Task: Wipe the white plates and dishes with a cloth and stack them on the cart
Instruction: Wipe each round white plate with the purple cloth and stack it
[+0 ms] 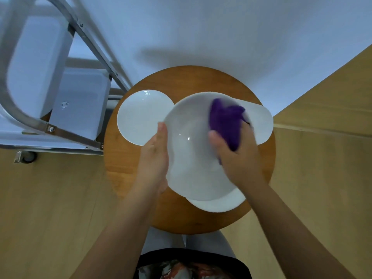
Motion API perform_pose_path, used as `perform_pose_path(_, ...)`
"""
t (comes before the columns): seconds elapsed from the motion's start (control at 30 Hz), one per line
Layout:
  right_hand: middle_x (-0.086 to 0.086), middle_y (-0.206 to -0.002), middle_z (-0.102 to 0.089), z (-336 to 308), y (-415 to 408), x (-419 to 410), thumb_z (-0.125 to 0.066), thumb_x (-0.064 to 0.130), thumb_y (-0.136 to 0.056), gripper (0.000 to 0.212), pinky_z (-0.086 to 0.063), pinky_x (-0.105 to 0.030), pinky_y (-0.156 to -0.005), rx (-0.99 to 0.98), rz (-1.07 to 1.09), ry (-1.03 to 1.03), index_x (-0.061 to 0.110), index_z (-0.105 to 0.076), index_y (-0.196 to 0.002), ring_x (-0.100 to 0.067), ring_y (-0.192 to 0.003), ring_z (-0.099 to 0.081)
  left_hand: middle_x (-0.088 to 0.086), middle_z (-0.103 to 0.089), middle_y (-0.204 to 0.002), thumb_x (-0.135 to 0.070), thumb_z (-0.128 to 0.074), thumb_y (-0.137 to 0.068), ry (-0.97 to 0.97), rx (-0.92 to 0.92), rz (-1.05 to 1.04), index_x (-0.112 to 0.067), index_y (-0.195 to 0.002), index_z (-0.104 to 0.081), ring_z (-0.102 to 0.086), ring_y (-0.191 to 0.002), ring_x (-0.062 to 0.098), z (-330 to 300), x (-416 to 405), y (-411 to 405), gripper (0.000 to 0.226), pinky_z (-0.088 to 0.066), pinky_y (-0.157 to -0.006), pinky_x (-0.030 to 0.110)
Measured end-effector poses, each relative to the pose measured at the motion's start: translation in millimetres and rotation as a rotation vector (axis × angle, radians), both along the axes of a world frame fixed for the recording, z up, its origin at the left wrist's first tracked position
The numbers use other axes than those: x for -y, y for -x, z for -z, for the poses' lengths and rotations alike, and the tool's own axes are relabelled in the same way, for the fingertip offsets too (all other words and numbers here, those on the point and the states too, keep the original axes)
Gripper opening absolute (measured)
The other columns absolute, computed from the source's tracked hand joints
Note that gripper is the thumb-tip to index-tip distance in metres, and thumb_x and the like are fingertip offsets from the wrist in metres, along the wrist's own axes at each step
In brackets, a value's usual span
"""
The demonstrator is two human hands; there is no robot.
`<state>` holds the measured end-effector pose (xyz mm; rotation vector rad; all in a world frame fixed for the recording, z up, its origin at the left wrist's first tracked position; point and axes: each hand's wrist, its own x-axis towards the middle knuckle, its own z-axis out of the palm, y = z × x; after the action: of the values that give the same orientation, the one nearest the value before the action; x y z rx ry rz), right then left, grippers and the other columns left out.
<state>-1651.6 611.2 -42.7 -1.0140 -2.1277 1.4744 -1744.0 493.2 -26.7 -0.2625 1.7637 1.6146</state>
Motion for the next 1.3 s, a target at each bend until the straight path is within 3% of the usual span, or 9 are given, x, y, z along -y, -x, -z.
perform_pose_path(0.13, -0.005, -0.142, -0.043, 11.3, -2.2, 25.9, -0.068, 0.039, -0.079, 0.065, -0.033, -0.043, -0.109, 0.031, -0.491, -0.237, 0.015, -0.046, -0.135, -0.021, -0.133, -0.035, -0.009, -0.072, -0.07, -0.067, -0.038, -0.085, -0.05, 0.097, -0.112, -0.034, -0.086, -0.065, -0.07, -0.065, 0.009, 0.3, -3.0, 1.8, 0.042, -0.054, -0.048, 0.025)
perform_pose_path(0.3, -0.005, -0.112, -0.067, 29.2, -50.5, 31.7, -0.084, 0.042, -0.059, 0.061, -0.048, -0.036, -0.09, 0.107, -0.666, -0.49, 0.011, -0.064, -0.108, -0.02, -0.106, -0.061, -0.008, -0.064, -0.08, -0.072, -0.039, -0.083, 0.062, 0.03, -0.174, -0.043, -0.079, -0.052, -0.06, -0.082, 0.02, 3.5, 7.9, 23.6, 0.032, -0.052, -0.044, 0.028)
perform_pose_path(0.5, -0.01, -0.078, -0.072, 19.1, -46.7, 36.1, -0.092, 0.023, -0.049, 0.043, -0.055, -0.033, -0.065, -0.034, -0.514, -0.739, 0.002, -0.071, -0.08, -0.026, -0.07, -0.07, -0.003, -0.064, -0.094, -0.062, -0.046, -0.087, 0.028, 0.173, -0.185, -0.036, -0.085, -0.054, -0.061, -0.088, 0.022, 5.8, 5.2, 17.2, 0.027, -0.057, -0.064, 0.037)
perform_pose_path(0.6, -0.003, -0.075, -0.071, -7.9, -45.8, 30.3, -0.082, 0.018, -0.055, 0.042, -0.055, -0.026, -0.064, -0.138, -0.459, -0.528, 0.018, -0.061, -0.09, -0.016, -0.07, -0.068, 0.005, -0.069, -0.108, -0.066, -0.047, -0.082, -0.083, 0.235, -0.07, -0.031, -0.106, -0.061, -0.066, -0.1, 0.025, 1.3, 9.9, 23.3, 0.045, -0.057, -0.077, 0.042)
perform_pose_path(0.7, 0.018, -0.072, -0.065, -38.1, -35.0, 19.1, -0.084, 0.009, -0.059, 0.046, -0.053, -0.018, -0.06, -0.058, -0.126, 0.132, 0.031, -0.052, -0.083, -0.003, -0.076, -0.064, 0.001, -0.072, -0.104, -0.079, -0.041, -0.058, -0.128, 0.202, 0.043, -0.028, -0.108, -0.065, -0.068, -0.098, 0.019, -5.3, 11.8, 26.4, 0.075, -0.058, -0.072, 0.037)
perform_pose_path(0.87, 0.01, -0.074, -0.07, -43.7, -32.9, -6.2, -0.062, 0.001, -0.058, 0.043, -0.056, -0.027, -0.057, -0.433, 0.158, 0.893, 0.023, -0.06, -0.095, -0.01, -0.072, -0.069, -0.006, -0.059, -0.124, -0.07, -0.031, -0.086, 0.189, -0.033, -0.051, -0.032, -0.12, -0.056, -0.054, -0.117, 0.018, 11.0, 10.0, 23.3, 0.057, -0.042, -0.102, 0.047)
perform_pose_path(0.93, 0.006, -0.074, -0.072, -33.1, -35.7, -3.9, -0.057, 0.002, -0.063, 0.034, -0.055, -0.025, -0.054, -0.459, 0.219, 1.002, 0.021, -0.07, -0.087, -0.01, -0.068, -0.07, -0.001, -0.069, -0.112, -0.066, -0.031, -0.09, 0.102, 0.153, -0.125, -0.029, -0.111, -0.062, -0.063, -0.106, 0.021, 20.8, 13.4, 19.1, 0.052, -0.053, -0.087, 0.044)
perform_pose_path(1.1, -0.001, -0.087, -0.07, -5.8, -40.3, -11.9, -0.066, 0.011, -0.071, 0.032, -0.056, -0.035, -0.066, -0.236, 0.239, 0.908, 0.018, -0.066, -0.102, -0.021, -0.084, -0.068, -0.008, -0.071, -0.063, -0.051, -0.047, -0.093, 0.133, 0.154, -0.38, -0.024, -0.084, -0.065, -0.067, -0.073, 0.017, 35.6, 21.9, 21.5, 0.033, -0.053, -0.051, 0.028)
perform_pose_path(1.3, -0.002, -0.095, -0.06, -10.2, -35.4, -8.0, -0.075, 0.03, -0.063, 0.065, -0.052, -0.023, -0.066, -0.108, 0.065, 0.306, 0.012, -0.049, -0.12, -0.005, -0.081, -0.061, -0.017, -0.06, -0.055, -0.045, -0.034, -0.099, 0.285, -0.492, -0.116, -0.022, -0.066, -0.053, -0.058, -0.055, -0.005, 15.9, 18.7, 30.9, 0.044, -0.042, -0.039, 0.008)
